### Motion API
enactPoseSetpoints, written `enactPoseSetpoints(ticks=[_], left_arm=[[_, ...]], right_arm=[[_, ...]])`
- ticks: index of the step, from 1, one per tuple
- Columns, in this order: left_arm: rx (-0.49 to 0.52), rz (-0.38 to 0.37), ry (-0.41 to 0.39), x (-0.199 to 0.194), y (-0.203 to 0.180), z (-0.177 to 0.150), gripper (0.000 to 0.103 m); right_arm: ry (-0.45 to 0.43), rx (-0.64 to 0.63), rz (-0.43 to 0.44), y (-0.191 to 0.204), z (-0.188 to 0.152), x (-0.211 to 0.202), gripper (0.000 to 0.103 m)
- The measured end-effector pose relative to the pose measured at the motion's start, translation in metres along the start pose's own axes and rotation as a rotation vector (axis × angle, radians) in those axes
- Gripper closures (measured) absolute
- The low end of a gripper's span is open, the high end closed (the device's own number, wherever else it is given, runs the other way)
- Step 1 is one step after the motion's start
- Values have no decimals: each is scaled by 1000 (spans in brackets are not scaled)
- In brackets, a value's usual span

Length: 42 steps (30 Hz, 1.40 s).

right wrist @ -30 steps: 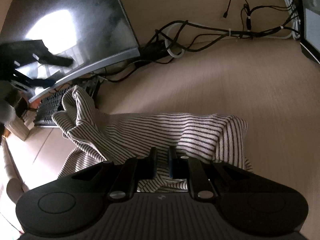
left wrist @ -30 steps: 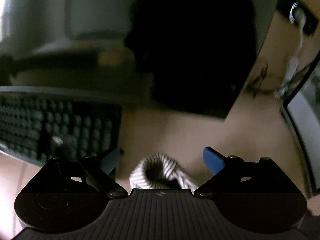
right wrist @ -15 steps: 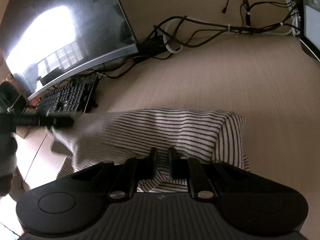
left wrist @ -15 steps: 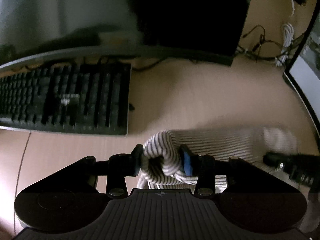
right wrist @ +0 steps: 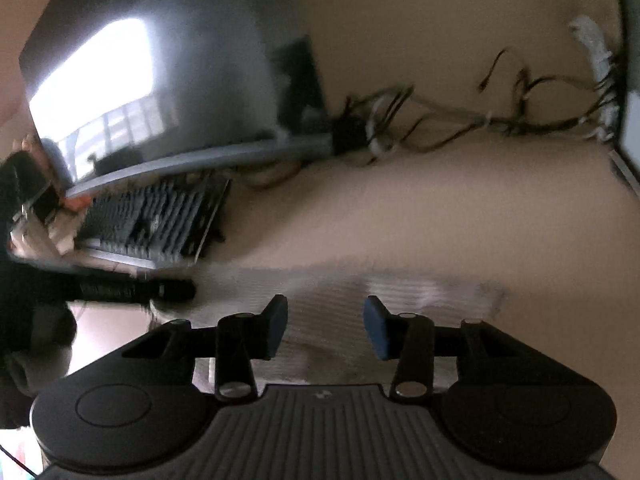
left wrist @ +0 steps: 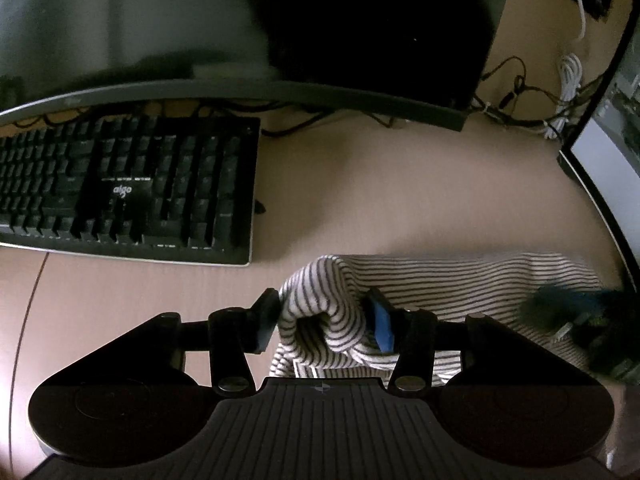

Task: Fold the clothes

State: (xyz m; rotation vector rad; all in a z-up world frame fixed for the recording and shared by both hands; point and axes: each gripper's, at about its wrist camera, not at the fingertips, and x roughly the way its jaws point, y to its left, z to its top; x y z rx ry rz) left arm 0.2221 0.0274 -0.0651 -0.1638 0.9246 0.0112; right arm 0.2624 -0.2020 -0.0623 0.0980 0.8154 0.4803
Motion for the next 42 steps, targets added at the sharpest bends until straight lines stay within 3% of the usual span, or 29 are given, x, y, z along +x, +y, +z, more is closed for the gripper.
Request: enactPoseSetpoints(ticks=[5,7,10,13,16,20,22,25,30,34,42], left_arm=[[-59,-29,-10,-19,25,-2,32],[-76,-43,-18,-30,31,-1,33],[-31,-3,-83,-52,25,6,39],[-40,-60,-134,-67,18,17,39],[-41,-122,-142,-57,4,24,42],[-10,-165,-45,-23,-16,15,46],[-13,-165,2,-10,-19,5,47],[-11,-175,7,-7,-20,-6,46],[7,-178,-2,-5,-22,-14,42],[58,-190,-11,0,-26,-19,26],[135,-130,-15,9,-46,-6,25]], right_arm=[[50,-69,-24,0,-16,16,68],[55,-76,-24,0,-17,15,68],[45,-98,-32,1,-20,16,68],[41,-114,-40,4,-22,16,68],[43,-104,-32,1,-23,15,68],[56,-62,-31,-9,-22,8,68],[54,-26,-54,-18,-16,-4,68],[17,-18,-116,-30,-7,-28,68],[51,-19,-179,-46,-6,-29,68],[91,-18,-196,-51,-23,-12,68],[66,-71,-213,-55,-18,-9,68]])
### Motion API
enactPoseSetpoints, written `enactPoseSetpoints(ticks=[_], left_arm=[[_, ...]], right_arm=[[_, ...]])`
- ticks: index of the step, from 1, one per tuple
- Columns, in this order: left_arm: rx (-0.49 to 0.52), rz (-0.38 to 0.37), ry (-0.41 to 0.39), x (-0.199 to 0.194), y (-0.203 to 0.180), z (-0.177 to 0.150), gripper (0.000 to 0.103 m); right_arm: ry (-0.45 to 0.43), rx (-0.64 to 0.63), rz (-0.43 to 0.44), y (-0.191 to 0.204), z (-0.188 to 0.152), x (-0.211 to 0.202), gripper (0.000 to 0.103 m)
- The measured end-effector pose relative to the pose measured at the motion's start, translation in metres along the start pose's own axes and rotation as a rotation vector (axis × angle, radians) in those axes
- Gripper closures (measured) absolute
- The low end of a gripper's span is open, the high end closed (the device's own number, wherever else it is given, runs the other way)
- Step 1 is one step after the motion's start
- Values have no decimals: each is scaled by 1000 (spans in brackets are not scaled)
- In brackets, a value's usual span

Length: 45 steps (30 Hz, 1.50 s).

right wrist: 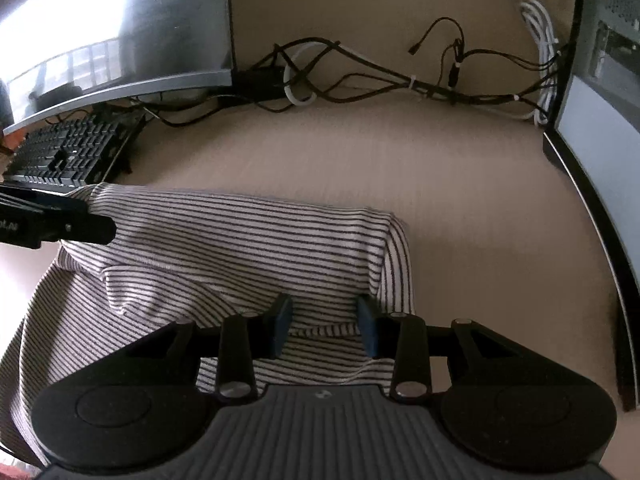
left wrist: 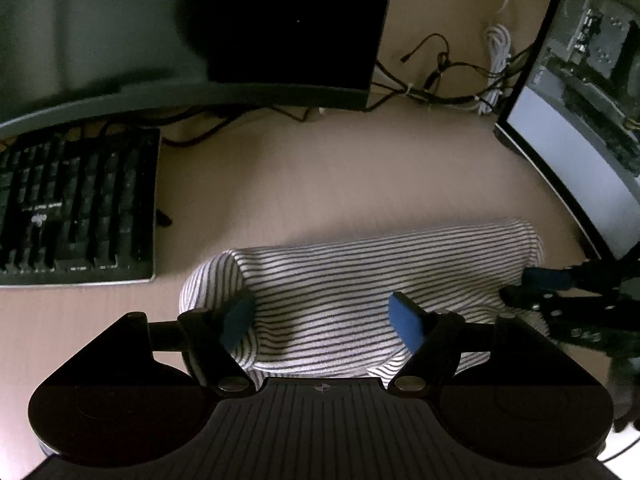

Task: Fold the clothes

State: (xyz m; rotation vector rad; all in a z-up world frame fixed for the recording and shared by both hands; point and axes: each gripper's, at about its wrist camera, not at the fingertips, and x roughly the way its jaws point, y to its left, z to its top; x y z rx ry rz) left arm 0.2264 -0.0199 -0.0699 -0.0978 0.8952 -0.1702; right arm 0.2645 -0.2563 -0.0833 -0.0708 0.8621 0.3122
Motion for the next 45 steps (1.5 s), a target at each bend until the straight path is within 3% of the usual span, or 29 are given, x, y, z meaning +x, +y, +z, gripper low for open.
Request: enactPoseSetpoints(ticks=[3,5,7,11,17,20,26,31,34,38,45], left_arm=[[-9,-6,3,-3,1,-2,25],[-27,-16,1,-6,4,-6,23],[-46,-22,-1,-8,5,-9,23],[-95,-28,-3,-14,9,-13,23],[-164,-37,-4,-20,15,-21,23],[-185,-30,-8,-23,16,-23,23],[-241,-31,-7,-45,27,-26,21],[-322,11,-26,-71,52,-26,15],[-390,13,-31,-79,69,-26,14],[-451,-18,-21,-77,84,-23,13],[-468,-85,51,-52,83,-10,12]], right_arm=[[-33,12,85,-12,15,-20,62],[-73,-43,142,-14,29,-33,44],[-101,-137,173,-8,44,-38,36],[-75,-263,251,17,70,-15,36],[40,-379,404,63,86,39,36],[84,-396,470,76,90,60,27],[156,-340,570,76,87,84,26],[187,-250,596,72,81,95,26],[162,-268,600,76,78,84,49],[34,-440,530,92,62,48,63],[-178,-728,362,121,15,-1,67]])
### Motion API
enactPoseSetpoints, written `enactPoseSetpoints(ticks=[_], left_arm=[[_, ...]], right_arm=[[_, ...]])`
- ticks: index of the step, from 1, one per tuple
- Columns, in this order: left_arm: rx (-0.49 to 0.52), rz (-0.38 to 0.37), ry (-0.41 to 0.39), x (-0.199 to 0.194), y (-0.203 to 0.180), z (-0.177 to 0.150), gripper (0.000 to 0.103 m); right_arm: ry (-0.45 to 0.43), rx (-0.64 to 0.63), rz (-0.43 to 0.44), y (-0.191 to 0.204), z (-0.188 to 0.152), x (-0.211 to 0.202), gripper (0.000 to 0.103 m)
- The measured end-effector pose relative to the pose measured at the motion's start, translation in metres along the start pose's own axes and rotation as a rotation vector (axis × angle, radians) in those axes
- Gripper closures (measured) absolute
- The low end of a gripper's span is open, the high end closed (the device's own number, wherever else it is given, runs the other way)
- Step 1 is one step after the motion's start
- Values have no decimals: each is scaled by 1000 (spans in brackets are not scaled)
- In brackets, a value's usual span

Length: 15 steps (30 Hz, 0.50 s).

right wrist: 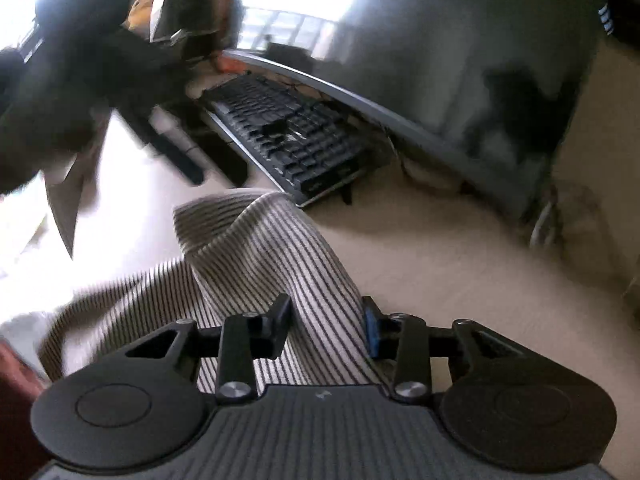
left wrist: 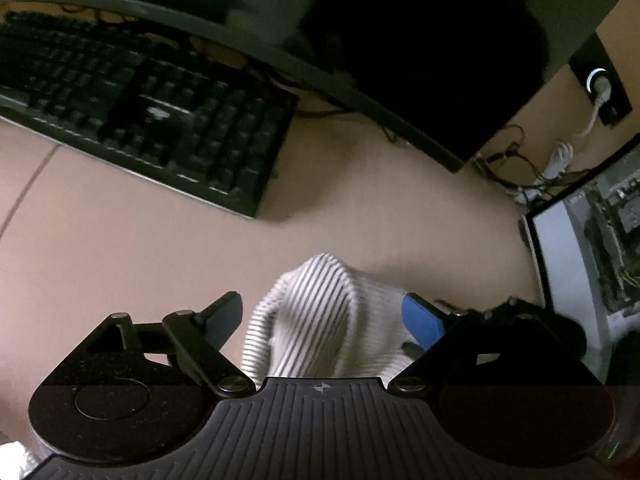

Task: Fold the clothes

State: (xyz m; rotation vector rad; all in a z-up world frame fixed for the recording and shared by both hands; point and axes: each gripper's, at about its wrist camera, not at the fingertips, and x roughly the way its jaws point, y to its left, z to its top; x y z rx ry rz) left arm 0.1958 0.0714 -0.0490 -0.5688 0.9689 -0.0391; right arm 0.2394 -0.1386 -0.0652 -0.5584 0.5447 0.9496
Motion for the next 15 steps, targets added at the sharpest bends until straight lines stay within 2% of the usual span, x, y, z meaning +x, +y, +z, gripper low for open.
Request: enactPoseSetpoints(ticks=[4,7,10,13,15], left_arm=[[6,-39,49,10,-9,4,10],[0,-6,108,25,-12,4,10],[-20,10,171,39,-10,-1,10],[-7,17,189,45,-11,-10,10],[12,24,191,47,-12,-17,14]], right_arm=[[-19,-155,-106,31,-7,-8,68],[-21,-208,-168,48,-10,-9,68],[-25,-328,-235,73,-18,-10,68],[-19,-501,-316,101,-34,-8,68],[-2,-569,-354,116,-44,-6,67]])
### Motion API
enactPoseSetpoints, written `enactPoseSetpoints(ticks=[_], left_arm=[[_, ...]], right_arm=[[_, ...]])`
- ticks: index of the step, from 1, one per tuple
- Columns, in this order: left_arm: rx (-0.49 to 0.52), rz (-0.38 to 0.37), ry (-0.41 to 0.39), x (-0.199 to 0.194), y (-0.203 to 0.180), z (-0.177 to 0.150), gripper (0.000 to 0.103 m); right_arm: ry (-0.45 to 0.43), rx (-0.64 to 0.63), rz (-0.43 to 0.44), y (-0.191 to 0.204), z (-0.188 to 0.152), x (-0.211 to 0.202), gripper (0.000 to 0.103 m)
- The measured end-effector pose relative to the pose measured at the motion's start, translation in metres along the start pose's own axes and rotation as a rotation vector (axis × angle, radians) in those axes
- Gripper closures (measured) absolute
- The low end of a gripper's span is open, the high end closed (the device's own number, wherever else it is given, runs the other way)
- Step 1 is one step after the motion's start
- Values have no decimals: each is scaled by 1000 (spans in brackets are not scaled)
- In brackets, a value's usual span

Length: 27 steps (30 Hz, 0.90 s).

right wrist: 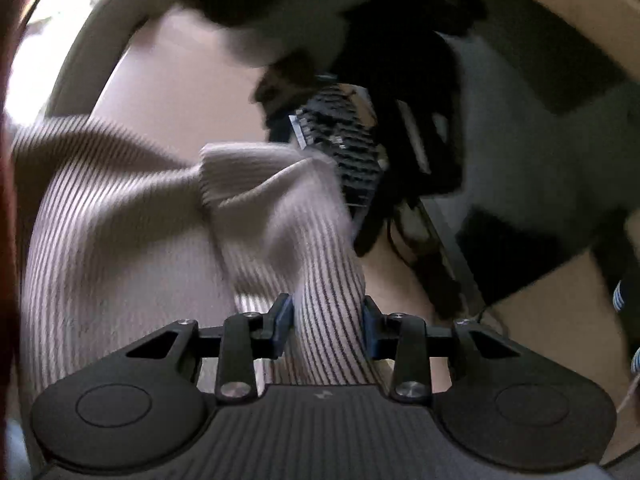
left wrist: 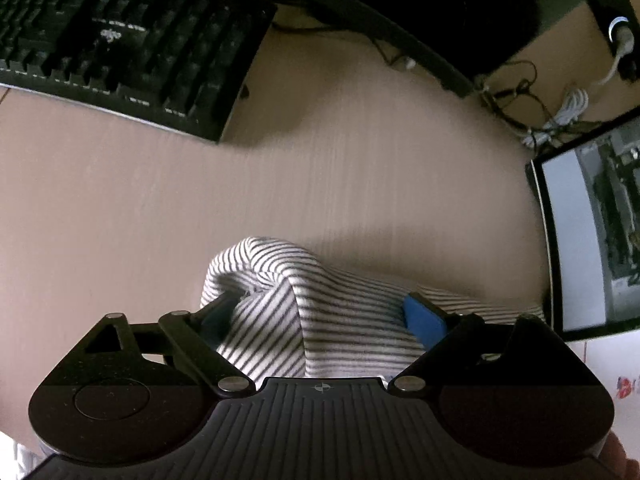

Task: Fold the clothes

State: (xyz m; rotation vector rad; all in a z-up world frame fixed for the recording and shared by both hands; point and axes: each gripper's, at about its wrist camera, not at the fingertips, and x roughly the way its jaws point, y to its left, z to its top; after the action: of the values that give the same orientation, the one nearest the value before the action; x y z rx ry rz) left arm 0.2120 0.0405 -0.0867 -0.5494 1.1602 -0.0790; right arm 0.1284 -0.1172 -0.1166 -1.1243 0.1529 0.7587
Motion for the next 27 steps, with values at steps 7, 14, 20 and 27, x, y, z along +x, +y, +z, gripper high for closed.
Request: enactPoseSetpoints(ticks=[7,14,20,27], left_arm=[[170,61,-95,-6,-14,-31,27],[236,79,-148,-13,-17,-44,28],[256,96,-191,-14,-21,-49,28],[257,120,-203,-12,-25,-48,27]], right_arm=[[95,135,7,-6,9,-14,65],[249,778,68,-108,-22,-49,41],[420,1511,55,-180,-107,-67,27],[526,1845,137,-159,-170,-37,27]])
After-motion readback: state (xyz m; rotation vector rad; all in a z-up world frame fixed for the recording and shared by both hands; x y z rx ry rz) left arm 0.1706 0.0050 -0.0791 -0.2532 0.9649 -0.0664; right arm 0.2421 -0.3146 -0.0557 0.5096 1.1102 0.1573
